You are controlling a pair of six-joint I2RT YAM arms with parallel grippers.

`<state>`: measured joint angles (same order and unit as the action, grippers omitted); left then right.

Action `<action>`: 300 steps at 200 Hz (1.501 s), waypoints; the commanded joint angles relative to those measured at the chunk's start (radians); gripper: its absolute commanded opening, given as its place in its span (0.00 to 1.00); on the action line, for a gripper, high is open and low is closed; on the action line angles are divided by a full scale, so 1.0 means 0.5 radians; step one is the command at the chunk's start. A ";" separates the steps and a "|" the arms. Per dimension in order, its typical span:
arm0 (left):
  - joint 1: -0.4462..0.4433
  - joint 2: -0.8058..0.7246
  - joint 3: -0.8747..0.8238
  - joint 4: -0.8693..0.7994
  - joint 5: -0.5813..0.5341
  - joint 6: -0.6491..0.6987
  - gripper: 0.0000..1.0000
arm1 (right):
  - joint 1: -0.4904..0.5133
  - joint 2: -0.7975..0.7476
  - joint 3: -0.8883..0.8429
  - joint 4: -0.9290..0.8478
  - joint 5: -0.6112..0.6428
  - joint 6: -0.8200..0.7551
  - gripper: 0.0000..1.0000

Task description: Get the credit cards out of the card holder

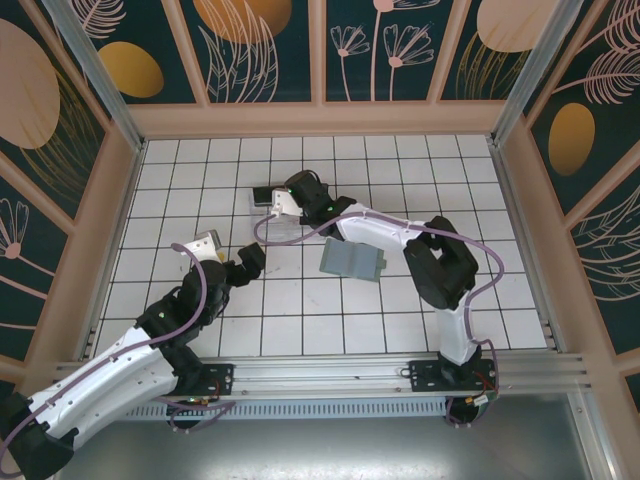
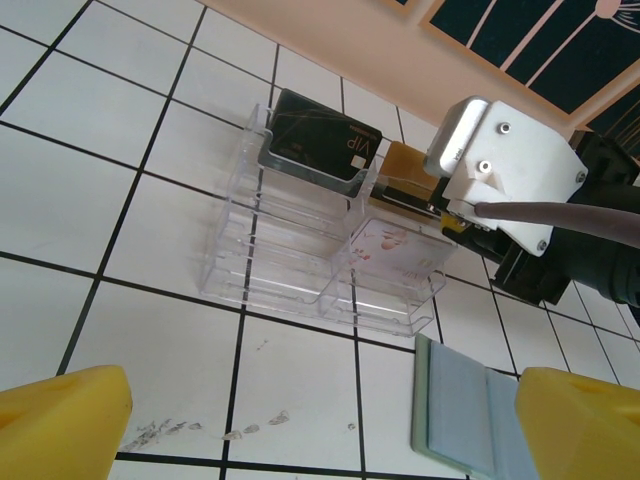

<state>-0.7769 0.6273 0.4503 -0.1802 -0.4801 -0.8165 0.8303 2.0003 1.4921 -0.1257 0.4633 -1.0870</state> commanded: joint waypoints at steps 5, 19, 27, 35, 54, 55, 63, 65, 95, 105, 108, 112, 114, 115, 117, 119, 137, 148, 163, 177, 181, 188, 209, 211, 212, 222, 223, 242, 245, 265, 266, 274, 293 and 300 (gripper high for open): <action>0.005 -0.012 -0.020 -0.013 -0.026 -0.012 0.99 | -0.031 0.057 0.093 0.150 0.108 0.013 0.31; 0.005 -0.018 -0.017 -0.022 -0.034 -0.011 0.99 | -0.043 0.071 0.111 0.176 0.129 0.016 0.32; 0.007 -0.018 -0.017 -0.023 -0.034 -0.008 0.99 | -0.048 0.076 0.123 0.179 0.127 0.026 0.32; 0.006 -0.018 -0.017 -0.023 -0.039 -0.008 0.99 | -0.051 0.078 0.132 0.187 0.126 0.037 0.32; 0.006 -0.018 -0.017 -0.020 -0.038 -0.008 0.99 | -0.056 0.079 0.139 0.165 0.112 0.055 0.33; 0.007 -0.017 -0.017 -0.020 -0.038 -0.008 0.99 | -0.056 0.079 0.139 0.165 0.113 0.058 0.33; 0.008 -0.015 -0.017 -0.018 -0.040 -0.006 0.99 | -0.056 0.070 0.141 0.162 0.100 0.085 0.33; 0.006 -0.013 -0.017 -0.017 -0.040 -0.007 0.99 | -0.056 0.068 0.143 0.155 0.096 0.094 0.33; 0.007 0.005 -0.014 0.005 -0.018 0.009 0.99 | -0.071 -0.028 0.158 0.058 0.051 0.346 0.33; 0.005 0.025 -0.014 0.027 0.002 0.019 0.99 | -0.079 -0.085 0.139 0.047 0.051 0.484 0.33; 0.006 0.034 -0.014 0.032 0.009 0.017 0.99 | -0.080 -0.104 0.132 0.041 0.050 0.531 0.33; 0.007 0.042 -0.013 0.042 0.012 0.018 0.99 | -0.085 -0.132 0.118 0.033 0.044 0.592 0.33; 0.007 0.050 -0.011 0.045 0.015 0.018 0.99 | -0.087 -0.148 0.111 0.030 0.039 0.629 0.33; 0.006 0.054 -0.011 0.047 0.016 0.018 0.99 | -0.088 -0.154 0.108 0.027 0.037 0.647 0.33; 0.005 0.061 -0.009 0.051 0.018 0.018 0.99 | -0.092 -0.167 0.100 0.021 0.031 0.681 0.33; 0.004 0.070 -0.008 0.055 0.020 0.017 0.99 | -0.093 -0.184 0.091 0.015 0.021 0.715 0.33; 0.006 0.157 0.015 0.090 0.053 0.016 0.99 | -0.118 -0.350 -0.020 -0.012 -0.044 1.072 0.33; 0.005 0.227 0.034 0.137 0.103 0.036 0.99 | -0.145 -0.452 -0.096 -0.065 -0.139 1.313 0.33; 0.006 0.336 0.058 0.226 0.202 0.051 0.99 | -0.200 -0.599 -0.223 -0.116 -0.216 1.688 0.31; 0.006 0.450 0.091 0.298 0.318 0.052 0.99 | -0.288 -0.734 -0.343 -0.215 -0.315 2.103 0.29; 0.008 0.498 0.103 0.316 0.339 0.045 0.99 | -0.325 -0.770 -0.378 -0.252 -0.377 2.218 0.29; 0.006 0.555 0.122 0.351 0.407 0.038 0.99 | -0.390 -0.827 -0.440 -0.310 -0.513 2.397 0.29; 0.004 0.735 0.149 0.504 0.597 0.025 0.96 | -0.549 -1.034 -0.763 -0.279 -0.852 2.707 0.30; 0.007 0.751 0.152 0.517 0.608 0.019 0.95 | -0.553 -1.056 -0.800 -0.265 -0.863 2.724 0.30; 0.006 0.759 0.153 0.521 0.612 0.018 0.95 | -0.554 -1.068 -0.818 -0.258 -0.866 2.733 0.30; 0.005 0.839 0.169 0.574 0.660 0.004 0.92 | -0.556 -1.169 -0.982 -0.210 -0.884 2.806 0.31; 0.005 0.843 0.171 0.579 0.665 0.003 0.91 | -0.556 -1.178 -0.997 -0.208 -0.884 2.815 0.31; 0.005 1.026 0.231 0.648 0.769 -0.025 0.82 | -0.626 -1.317 -1.238 -0.184 -0.889 2.988 0.31; 0.004 1.057 0.238 0.660 0.785 -0.031 0.80 | -0.636 -1.333 -1.273 -0.176 -0.890 3.011 0.31; 0.006 1.256 0.302 0.751 0.874 -0.074 0.72 | -0.702 -1.406 -1.513 -0.051 -1.057 3.178 0.36; 0.005 1.264 0.308 0.755 0.876 -0.076 0.72 | -0.706 -1.407 -1.524 -0.044 -1.064 3.187 0.36; 0.005 1.336 0.337 0.775 0.893 -0.089 0.70 | -0.732 -1.414 -1.605 0.011 -1.116 3.246 0.39; 0.001 1.473 0.401 0.825 0.937 -0.120 0.63 | -0.776 -1.386 -1.718 0.089 -1.197 3.325 0.39; 0.003 1.512 0.416 0.848 0.949 -0.128 0.62 | -0.784 -1.371 -1.748 0.109 -1.215 3.333 0.39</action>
<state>-0.7769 1.3266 0.6117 0.1642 -0.0624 -0.8562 0.4545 1.3201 0.6662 -0.1638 -0.0544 0.4702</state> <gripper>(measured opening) 0.641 0.388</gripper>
